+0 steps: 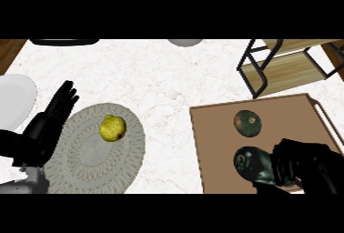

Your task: Pick the eggplant from the tray and place it in the tiered shelf

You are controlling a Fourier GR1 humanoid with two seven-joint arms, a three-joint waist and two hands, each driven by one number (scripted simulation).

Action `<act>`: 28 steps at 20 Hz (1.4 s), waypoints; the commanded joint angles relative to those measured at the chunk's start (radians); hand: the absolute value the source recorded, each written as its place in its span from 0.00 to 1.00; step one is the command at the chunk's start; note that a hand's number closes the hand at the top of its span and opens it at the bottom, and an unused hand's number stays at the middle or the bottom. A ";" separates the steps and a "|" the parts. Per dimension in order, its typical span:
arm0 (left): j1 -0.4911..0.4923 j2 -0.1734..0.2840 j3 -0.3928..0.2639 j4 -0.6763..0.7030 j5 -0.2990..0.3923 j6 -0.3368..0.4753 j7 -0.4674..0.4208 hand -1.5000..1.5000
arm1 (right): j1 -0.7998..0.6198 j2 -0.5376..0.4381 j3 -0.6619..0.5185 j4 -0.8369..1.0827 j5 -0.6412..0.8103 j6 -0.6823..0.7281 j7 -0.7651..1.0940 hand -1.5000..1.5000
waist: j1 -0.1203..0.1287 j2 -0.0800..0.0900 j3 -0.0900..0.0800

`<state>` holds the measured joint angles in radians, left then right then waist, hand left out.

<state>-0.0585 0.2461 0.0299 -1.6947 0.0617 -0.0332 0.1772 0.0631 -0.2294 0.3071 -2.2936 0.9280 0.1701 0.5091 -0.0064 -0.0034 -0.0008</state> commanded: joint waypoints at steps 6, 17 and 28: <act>-0.022 -0.006 0.000 -0.011 -0.005 -0.015 0.030 0.50 | -0.314 0.084 -0.110 -0.111 -0.045 0.156 0.229 1.00 | 0.012 0.002 0.000; -0.037 -0.061 -0.030 0.023 -0.077 0.016 0.002 0.50 | -0.750 0.034 -0.443 0.244 -0.248 0.180 0.226 1.00 | 0.012 0.005 0.000; -0.009 -0.025 0.018 0.046 -0.024 -0.050 -0.041 0.50 | -0.967 0.213 -0.668 0.477 -0.616 -0.123 0.205 1.00 | 0.026 0.009 0.000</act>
<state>-0.0719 0.2231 0.0454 -1.6844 0.0467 -0.0747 0.1760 -0.7990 -0.0398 -0.2933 -1.9408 0.3927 0.1199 0.7384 0.0223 0.0040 0.0014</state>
